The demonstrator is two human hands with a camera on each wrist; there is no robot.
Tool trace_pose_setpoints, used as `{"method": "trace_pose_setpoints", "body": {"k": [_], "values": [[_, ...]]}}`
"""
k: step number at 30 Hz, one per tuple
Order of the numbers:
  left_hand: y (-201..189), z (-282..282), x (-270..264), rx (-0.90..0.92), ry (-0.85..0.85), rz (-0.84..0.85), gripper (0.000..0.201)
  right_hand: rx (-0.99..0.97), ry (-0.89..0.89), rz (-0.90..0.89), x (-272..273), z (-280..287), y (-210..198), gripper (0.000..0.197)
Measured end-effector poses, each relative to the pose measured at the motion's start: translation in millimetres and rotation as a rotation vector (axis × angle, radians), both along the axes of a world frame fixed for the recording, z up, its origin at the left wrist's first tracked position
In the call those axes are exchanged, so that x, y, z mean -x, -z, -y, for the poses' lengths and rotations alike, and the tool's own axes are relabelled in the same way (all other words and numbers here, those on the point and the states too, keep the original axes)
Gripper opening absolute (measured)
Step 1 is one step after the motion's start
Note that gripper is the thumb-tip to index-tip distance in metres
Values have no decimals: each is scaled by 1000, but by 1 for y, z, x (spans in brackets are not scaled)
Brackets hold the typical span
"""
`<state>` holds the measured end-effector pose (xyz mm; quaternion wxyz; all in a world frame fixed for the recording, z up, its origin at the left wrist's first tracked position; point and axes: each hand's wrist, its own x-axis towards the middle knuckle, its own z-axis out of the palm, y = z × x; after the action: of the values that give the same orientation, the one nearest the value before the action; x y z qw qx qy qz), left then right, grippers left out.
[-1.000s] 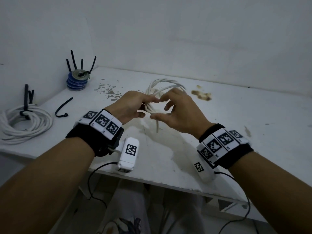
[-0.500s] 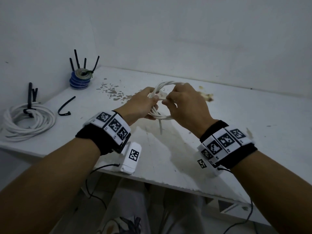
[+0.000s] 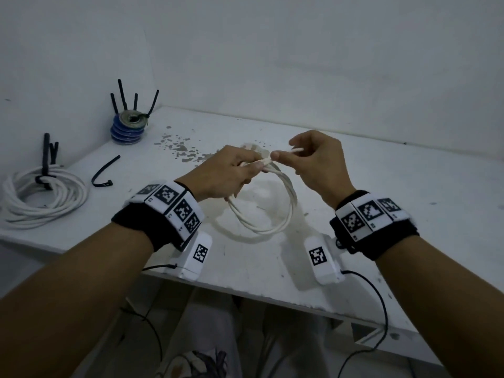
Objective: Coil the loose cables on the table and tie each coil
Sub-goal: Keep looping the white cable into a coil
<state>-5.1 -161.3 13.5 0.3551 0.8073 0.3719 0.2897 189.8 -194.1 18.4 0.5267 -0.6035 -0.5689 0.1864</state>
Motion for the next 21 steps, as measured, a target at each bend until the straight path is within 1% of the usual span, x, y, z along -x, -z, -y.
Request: {"method": "trace_pose_setpoints", "body": {"k": [1, 2, 3, 4, 5, 6, 7, 8, 9, 12, 13, 15, 16, 17, 19, 21], "values": [[-1, 0, 0, 29, -5, 30, 28, -8, 4, 9, 0, 0, 3, 34], [-1, -1, 0, 66, -10, 71, 29, -17, 21, 73, 2, 0, 5, 30], [-1, -1, -1, 101, -13, 115, 29, -27, 54, 166, 4, 1, 7, 29], [-1, -1, -1, 124, -16, 152, 30, -35, 84, 254, 6, 2, 8, 32], [-2, -1, -2, 132, -20, 175, 30, -34, 85, 309, 10, 3, 9, 39], [-2, -1, -2, 120, -29, 181, 31, -14, 52, 316, 13, 4, 8, 51], [-2, -1, -3, 97, -39, 181, 31, 30, 0, 286, 16, 7, 6, 61], [-3, -2, -2, 74, -49, 180, 31, 91, -55, 255, 18, 9, 3, 64], [-2, -3, -2, 65, -54, 185, 32, 150, -106, 242, 18, 11, 1, 60], [-1, -6, 0, 55, -36, 181, 29, 260, -205, 260, 12, 13, -2, 24], [0, -5, -1, 27, -46, 165, 26, 267, -219, 205, 11, 13, -3, 19], [1, -7, -2, -50, -94, 139, 16, 280, -231, 6, 9, 11, -2, 18], [2, -10, -2, -72, -126, 139, 19, 286, -226, -93, 10, 10, -2, 21], [4, -12, -1, -79, -162, 138, 27, 289, -213, -172, 10, 10, -2, 24], [7, -17, 5, -73, -230, 102, 38, 303, -206, -296, 11, 8, -2, 28], [9, -16, 10, -70, -247, 85, 37, 356, -247, -368, 11, 7, -2, 24]]}}
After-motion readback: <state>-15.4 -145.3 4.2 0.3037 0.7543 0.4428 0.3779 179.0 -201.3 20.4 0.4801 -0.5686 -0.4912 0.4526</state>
